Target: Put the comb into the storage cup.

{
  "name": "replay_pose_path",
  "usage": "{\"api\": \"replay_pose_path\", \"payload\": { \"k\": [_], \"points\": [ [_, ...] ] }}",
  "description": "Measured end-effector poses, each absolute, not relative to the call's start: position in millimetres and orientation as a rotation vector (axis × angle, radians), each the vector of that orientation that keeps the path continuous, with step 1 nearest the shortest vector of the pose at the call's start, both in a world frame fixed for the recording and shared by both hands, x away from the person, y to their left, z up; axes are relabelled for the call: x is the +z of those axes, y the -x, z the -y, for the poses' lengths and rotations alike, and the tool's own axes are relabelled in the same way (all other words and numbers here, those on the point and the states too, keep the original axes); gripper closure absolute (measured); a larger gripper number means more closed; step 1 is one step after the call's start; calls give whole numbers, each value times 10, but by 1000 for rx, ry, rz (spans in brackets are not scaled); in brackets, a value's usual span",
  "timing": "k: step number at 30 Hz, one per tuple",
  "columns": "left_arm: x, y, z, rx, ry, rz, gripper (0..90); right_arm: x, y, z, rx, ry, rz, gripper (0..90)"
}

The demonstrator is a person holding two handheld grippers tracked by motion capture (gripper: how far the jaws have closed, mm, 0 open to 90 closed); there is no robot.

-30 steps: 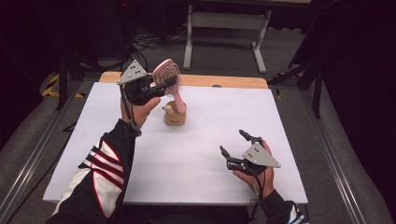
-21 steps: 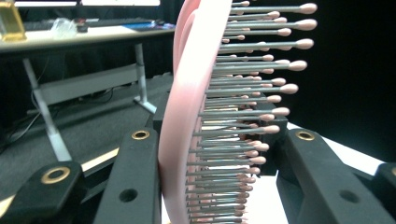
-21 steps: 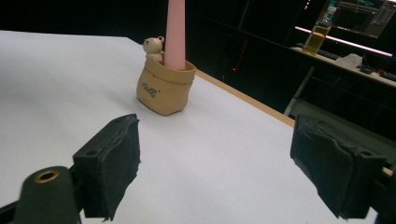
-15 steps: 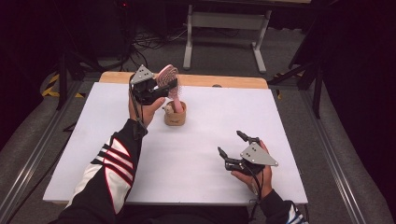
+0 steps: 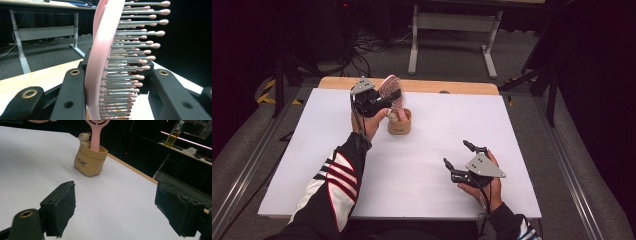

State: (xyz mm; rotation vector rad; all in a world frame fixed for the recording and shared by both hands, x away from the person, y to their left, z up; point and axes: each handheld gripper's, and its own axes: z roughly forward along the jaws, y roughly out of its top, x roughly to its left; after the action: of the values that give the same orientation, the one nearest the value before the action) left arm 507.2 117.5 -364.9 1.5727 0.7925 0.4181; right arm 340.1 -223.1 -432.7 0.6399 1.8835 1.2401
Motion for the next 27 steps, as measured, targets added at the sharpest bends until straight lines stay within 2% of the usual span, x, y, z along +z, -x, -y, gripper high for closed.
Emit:
{"api": "replay_pose_path", "payload": {
  "k": [11, 16, 17, 19, 22, 27],
  "points": [
    [-3739, -5151, -1199, 465, -1626, -803, 617, -4318, -3395, 2241, 1215, -606, -1864, 183],
    [-3746, -5172, -1245, 491, -1636, -825, 586, -4326, -3415, 2246, 1206, -610, -1867, 182],
    [-3749, -5176, -1257, 500, -1639, -830, 545, -4326, -3418, 2254, 1203, -616, -1864, 182],
    [-3761, -5181, -1302, 525, -1645, -851, 543, -4326, -3418, 2256, 1204, -616, -1862, 183],
    [-3778, -5187, -1356, 551, -1663, -893, 490, -4332, -3423, 2256, 1199, -619, -1864, 183],
    [-3820, -5221, -1460, 555, -1662, -929, 474, -4339, -3428, 2243, 1188, -617, -1870, 185]
  ]
}}
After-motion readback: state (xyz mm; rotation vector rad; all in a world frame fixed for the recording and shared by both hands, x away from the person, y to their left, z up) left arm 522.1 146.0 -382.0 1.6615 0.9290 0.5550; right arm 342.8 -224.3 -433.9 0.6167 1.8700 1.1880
